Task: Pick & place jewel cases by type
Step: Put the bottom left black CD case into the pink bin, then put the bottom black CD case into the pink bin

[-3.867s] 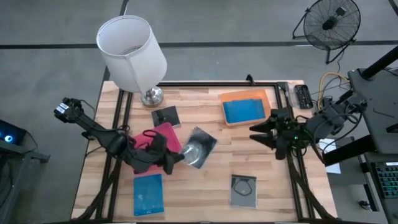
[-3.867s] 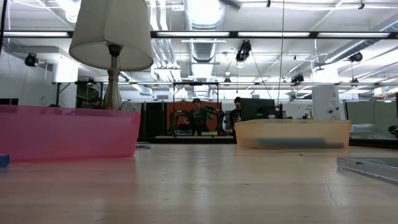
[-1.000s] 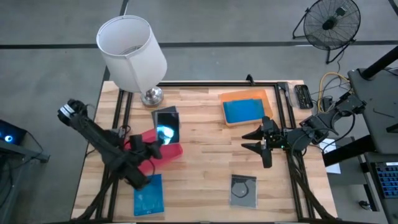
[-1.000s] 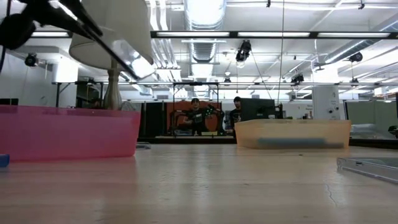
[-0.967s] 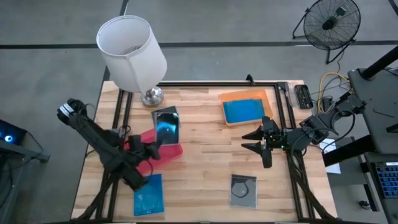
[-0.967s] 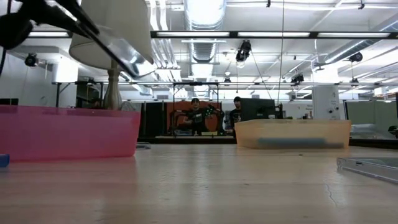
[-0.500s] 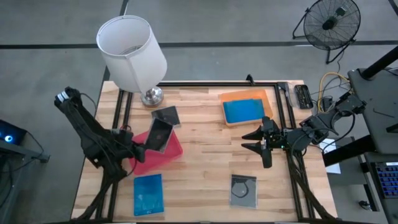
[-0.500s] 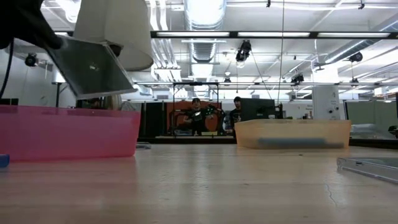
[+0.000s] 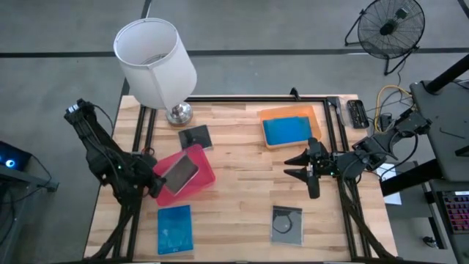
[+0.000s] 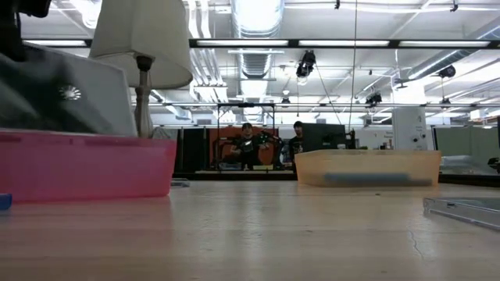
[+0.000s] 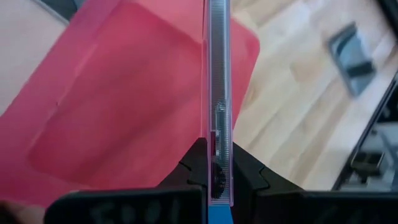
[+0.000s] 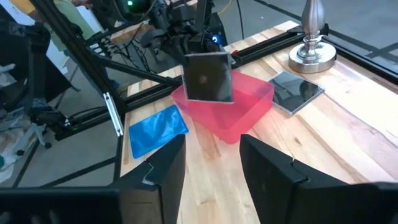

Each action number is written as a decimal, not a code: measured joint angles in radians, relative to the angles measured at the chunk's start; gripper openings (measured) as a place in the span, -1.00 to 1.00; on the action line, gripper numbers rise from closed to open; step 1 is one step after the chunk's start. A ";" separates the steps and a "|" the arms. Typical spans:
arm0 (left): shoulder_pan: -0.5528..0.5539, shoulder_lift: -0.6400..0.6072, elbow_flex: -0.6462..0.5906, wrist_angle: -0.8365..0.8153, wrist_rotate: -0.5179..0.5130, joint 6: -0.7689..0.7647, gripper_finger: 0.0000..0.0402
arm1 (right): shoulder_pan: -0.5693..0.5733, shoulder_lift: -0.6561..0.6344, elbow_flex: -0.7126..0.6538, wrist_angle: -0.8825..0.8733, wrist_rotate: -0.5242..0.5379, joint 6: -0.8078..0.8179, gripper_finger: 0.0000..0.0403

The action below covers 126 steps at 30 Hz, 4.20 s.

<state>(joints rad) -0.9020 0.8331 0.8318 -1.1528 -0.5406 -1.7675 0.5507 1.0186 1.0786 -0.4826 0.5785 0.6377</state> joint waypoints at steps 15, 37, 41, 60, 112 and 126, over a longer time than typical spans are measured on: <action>0.035 -0.043 0.000 -0.036 0.136 0.244 -0.99 | 0.001 0.110 -0.002 0.001 0.000 -0.002 -0.31; 0.215 -0.086 -0.104 0.198 0.307 0.626 -0.99 | 0.003 0.277 -0.002 0.130 -0.003 0.043 -0.33; 0.240 -0.106 -0.162 0.236 0.323 0.627 -0.99 | 0.008 0.278 -0.002 0.143 -0.011 0.043 -0.35; 0.289 -0.272 -0.388 0.352 0.375 0.604 -0.99 | 0.015 0.277 -0.002 0.164 -0.031 0.043 -0.38; 0.399 -0.264 -0.200 0.088 0.187 0.949 0.28 | 0.014 0.277 -0.008 0.147 -0.026 0.031 -0.42; 0.399 -0.152 0.012 0.034 0.141 0.927 0.28 | 0.014 0.277 -0.010 0.148 0.089 0.076 -0.35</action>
<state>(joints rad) -0.5034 0.6810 0.8439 -1.1184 -0.3993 -0.8403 0.5644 1.2961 1.0683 -0.3351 0.6676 0.7137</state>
